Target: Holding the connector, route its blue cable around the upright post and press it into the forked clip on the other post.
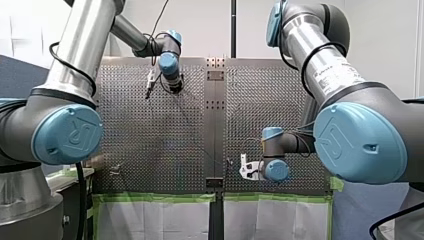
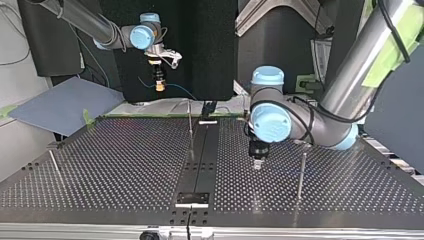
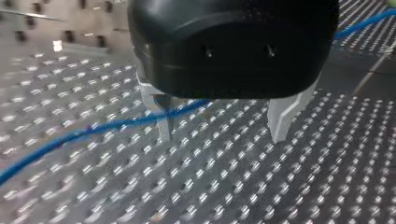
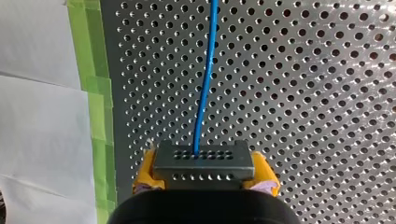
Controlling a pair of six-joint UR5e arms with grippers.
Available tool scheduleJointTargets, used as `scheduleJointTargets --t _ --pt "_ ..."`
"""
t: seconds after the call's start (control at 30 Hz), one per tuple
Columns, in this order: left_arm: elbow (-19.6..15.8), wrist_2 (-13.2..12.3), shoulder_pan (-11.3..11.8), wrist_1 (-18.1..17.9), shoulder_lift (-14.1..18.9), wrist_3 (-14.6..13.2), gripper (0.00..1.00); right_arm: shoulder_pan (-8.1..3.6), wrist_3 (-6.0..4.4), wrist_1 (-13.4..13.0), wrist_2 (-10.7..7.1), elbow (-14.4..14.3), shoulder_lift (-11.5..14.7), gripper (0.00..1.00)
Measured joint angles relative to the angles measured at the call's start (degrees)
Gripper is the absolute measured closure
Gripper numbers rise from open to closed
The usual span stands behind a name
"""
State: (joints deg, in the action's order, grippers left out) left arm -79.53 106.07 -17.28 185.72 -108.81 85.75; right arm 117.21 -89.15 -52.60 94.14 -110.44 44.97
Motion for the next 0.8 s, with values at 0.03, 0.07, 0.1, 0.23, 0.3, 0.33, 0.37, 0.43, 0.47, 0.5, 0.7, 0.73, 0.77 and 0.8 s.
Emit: scheduleJointTargets --t 0.03,0.07,0.1,0.23,0.3,0.33,0.37,0.43,0.47,0.5,0.7,0.73,0.77,0.8 --pt "-0.3 0.4 -0.4 -0.4 -0.3 -0.1 0.00 0.00 0.00 0.0 0.00 0.0 0.0 1.00" --pt "-0.5 0.9 -0.9 -0.8 -0.6 -0.2 0.00 0.00 0.00 0.1 0.00 0.0 0.0 1.00" --pt "-0.9 1.4 -1.4 -1.3 -1.0 -0.4 0.00 0.00 0.01 0.1 0.00 0.0 0.0 1.00" --pt "-2.0 3.3 -3.3 -2.3 -2.8 -1.7 0.00 0.00 0.01 0.1 0.00 0.0 0.0 1.00" --pt "-2.8 4.3 -4.3 -3.0 -3.7 -2.3 0.00 0.00 0.01 0.1 0.00 0.0 0.0 1.00" --pt "-3.1 4.7 -4.7 -3.4 -4.1 -2.4 0.00 0.00 0.01 0.1 0.00 0.0 0.0 1.00" --pt "-3.5 5.1 -5.1 -3.7 -4.5 -2.5 0.00 0.00 0.01 0.1 0.00 0.0 0.0 1.00" --pt "-4.4 6.0 -5.9 -4.6 -5.4 -2.6 0.00 0.00 -0.01 0.1 0.00 0.0 0.0 1.00" --pt "-4.8 6.4 -6.1 -5.0 -5.6 -2.7 0.00 0.00 -0.03 0.0 0.00 0.0 0.0 1.00" --pt "-5.4 7.0 -6.3 -5.6 -5.8 -2.7 0.00 0.00 -0.04 0.0 0.00 0.0 0.0 1.00" --pt "-8.3 9.9 -6.8 -8.5 -6.2 -3.0 0.00 0.00 -0.07 0.0 0.00 0.0 0.0 1.00" --pt "-8.7 10.2 -6.8 -8.9 -6.2 -3.0 0.00 0.00 -0.07 0.0 0.00 0.0 0.0 1.00" --pt "-9.2 10.4 -6.9 -9.3 -6.3 -3.0 0.00 0.00 -0.08 0.0 0.00 0.0 0.0 1.00" --pt "-9.7 10.6 -6.9 -9.9 -6.3 -3.0 0.00 0.00 -0.08 0.0 0.00 0.0 0.0 1.00"
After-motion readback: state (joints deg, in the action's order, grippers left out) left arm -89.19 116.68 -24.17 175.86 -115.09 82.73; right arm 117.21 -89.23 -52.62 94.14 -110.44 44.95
